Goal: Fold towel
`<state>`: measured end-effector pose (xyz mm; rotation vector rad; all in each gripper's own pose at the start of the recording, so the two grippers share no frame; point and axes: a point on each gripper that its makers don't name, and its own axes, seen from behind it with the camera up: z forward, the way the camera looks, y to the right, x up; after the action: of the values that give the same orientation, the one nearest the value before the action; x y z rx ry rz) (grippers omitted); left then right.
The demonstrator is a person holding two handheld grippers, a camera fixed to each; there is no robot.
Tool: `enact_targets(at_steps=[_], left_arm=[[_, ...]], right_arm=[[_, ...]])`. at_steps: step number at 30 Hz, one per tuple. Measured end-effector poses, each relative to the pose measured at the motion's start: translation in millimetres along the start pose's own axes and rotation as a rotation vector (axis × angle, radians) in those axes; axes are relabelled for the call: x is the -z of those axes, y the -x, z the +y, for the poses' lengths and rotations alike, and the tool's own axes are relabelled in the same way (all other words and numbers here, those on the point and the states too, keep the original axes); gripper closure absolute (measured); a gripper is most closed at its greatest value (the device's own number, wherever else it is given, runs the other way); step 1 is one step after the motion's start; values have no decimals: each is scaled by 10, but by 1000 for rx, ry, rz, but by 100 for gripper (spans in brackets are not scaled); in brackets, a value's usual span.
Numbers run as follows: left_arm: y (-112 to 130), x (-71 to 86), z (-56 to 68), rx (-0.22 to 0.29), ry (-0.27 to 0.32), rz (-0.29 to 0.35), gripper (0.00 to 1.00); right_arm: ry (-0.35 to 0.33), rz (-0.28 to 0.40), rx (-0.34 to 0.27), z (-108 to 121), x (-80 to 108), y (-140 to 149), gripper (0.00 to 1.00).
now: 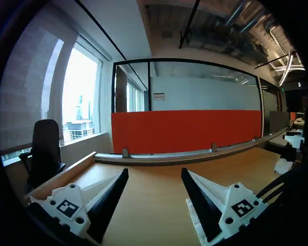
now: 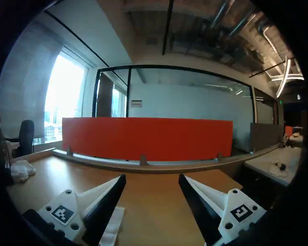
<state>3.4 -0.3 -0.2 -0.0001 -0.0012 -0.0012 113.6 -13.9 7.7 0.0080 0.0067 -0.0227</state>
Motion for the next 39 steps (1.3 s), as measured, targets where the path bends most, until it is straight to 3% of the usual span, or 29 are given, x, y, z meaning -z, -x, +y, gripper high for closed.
enact_targets(at_steps=[11,20,29,39], left_arm=[[-428,-3,-4,11,10,-23,5],[-620,9,49,-4,29,-34,5],[-654,7,182,-42,81,-68,5],[-594,7,404,-72,196,-131,5]], right_arm=[[-7,5,21,-107,-23,-656,1],[-1,6,14,-113,5,-910,1],[-24,-16,33,-106,21,-961,1],[-154,-112,72,-317,27,-843,1]])
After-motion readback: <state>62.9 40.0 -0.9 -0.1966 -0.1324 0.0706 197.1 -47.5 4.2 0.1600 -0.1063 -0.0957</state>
